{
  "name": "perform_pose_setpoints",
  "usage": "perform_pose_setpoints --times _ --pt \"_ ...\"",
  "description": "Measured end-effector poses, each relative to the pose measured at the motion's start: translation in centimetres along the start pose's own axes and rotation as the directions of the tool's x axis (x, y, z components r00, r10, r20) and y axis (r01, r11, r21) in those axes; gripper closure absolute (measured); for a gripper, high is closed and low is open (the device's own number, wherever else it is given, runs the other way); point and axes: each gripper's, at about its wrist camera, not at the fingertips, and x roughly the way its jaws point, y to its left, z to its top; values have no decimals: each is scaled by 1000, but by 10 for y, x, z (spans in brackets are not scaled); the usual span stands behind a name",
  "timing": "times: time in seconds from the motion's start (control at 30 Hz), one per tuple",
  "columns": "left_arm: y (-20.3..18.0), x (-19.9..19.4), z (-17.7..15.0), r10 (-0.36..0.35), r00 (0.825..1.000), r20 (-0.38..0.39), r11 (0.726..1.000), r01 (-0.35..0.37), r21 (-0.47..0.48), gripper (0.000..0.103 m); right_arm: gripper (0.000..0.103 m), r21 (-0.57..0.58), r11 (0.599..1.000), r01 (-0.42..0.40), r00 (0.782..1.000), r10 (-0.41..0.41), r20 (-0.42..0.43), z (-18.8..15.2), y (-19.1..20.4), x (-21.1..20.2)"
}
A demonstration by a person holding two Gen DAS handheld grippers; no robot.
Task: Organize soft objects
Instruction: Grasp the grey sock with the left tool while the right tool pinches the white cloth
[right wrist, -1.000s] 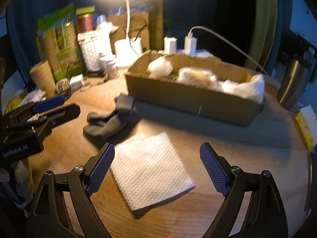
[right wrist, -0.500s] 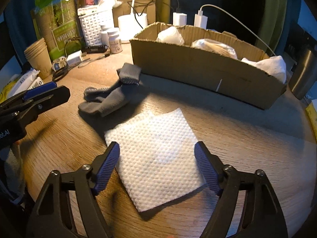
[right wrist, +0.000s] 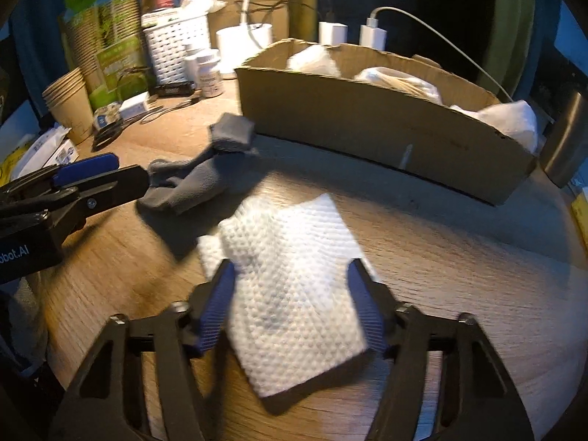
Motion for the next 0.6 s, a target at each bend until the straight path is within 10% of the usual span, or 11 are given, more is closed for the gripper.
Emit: perform_pose_setpoints --times 0.07,0.23,0.6 --pt "-5 3 3 -1 1000 -5 1000 1 5 35 68 17 1000 4 1000 -4 -1 1 -9 -2" --pt "-17 11 9 5 1000 -16 999 -5 31 35 81 69 998 5 1000 -6 11 -2 -34 -5" --pt "-31 44 21 61 995 -80 997 -57 53 35 83 157 987 26 998 -34 48 -11 -87 -12"
